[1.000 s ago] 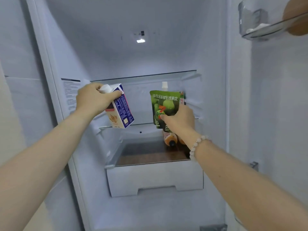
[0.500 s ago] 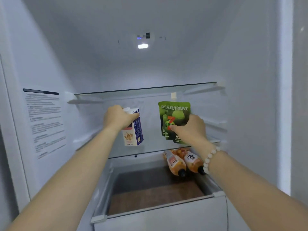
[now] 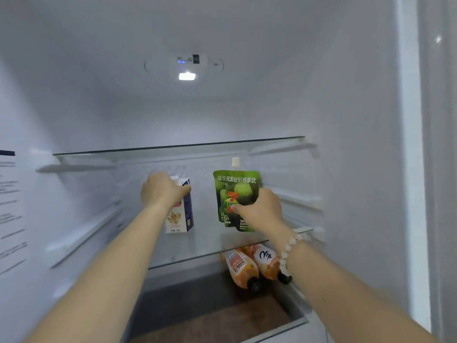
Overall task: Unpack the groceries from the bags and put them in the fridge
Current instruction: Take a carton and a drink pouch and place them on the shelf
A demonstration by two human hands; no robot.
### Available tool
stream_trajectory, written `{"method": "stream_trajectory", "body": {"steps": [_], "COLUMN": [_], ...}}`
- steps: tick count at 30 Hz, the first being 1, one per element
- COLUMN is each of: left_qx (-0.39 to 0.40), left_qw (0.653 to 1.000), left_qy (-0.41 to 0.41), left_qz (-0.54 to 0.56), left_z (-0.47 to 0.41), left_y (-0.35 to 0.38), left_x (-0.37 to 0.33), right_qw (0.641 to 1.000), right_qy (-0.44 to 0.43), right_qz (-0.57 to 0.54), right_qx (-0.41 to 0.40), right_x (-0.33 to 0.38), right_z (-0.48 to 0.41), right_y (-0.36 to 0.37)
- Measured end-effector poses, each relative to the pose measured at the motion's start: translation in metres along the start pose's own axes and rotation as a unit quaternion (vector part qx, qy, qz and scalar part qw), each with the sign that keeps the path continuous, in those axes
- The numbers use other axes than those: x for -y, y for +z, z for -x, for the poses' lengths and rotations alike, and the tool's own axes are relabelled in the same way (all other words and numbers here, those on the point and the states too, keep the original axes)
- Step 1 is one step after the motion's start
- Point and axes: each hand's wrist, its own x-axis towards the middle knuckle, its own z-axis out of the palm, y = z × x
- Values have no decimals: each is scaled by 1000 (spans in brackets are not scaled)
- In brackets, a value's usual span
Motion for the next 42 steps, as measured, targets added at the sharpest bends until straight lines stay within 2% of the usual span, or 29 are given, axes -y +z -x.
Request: {"method": "stream_trajectory", "body": {"steps": [4, 8, 10, 14, 18, 21, 23, 29, 32, 39, 42], "left_qx": [65, 150, 190, 239, 197, 184, 198, 228, 223, 126, 111], "left_qw": [998, 988, 981, 958, 940, 894, 878, 885, 905, 948, 942], "left_qy": [11, 30, 44, 90, 166, 216, 212, 214, 215, 205, 220], "left_qz": [-20, 28, 16, -129, -225, -347, -380, -344, -292, -210, -226], "left_z": [-12, -20, -17, -21, -26, -19, -16, -33, -41, -41, -43], "left_y": [-6, -8, -15, -22, -10, -6, -6, -9, -7, 36, 49], "left_x": [-4, -11, -18, -35, -42, -46, -48, -34, -30, -49, -65], "right_qw": [1000, 1000, 1000, 1000, 999, 998, 998, 999, 999, 998, 998], "right_qy": [-3, -3, -5, 0, 10, 16, 14, 14, 17, 17, 14], "right_qz": [-11, -13, -1, -12, -27, -50, -49, -30, -24, -5, -1], "right_qx": [7, -2, -9, -29, -32, -33, -24, -24, -31, -58, -58], "right_x": [-5, -11, -14, -22, -34, -39, -39, -41, -40, -33, -35], "right_z": [-6, -10, -13, -20, -21, -22, -24, -27, -29, -30, -27], "right_y": [-1, -9, -13, -21, -18, -18, -19, -22, -26, -31, -29]}}
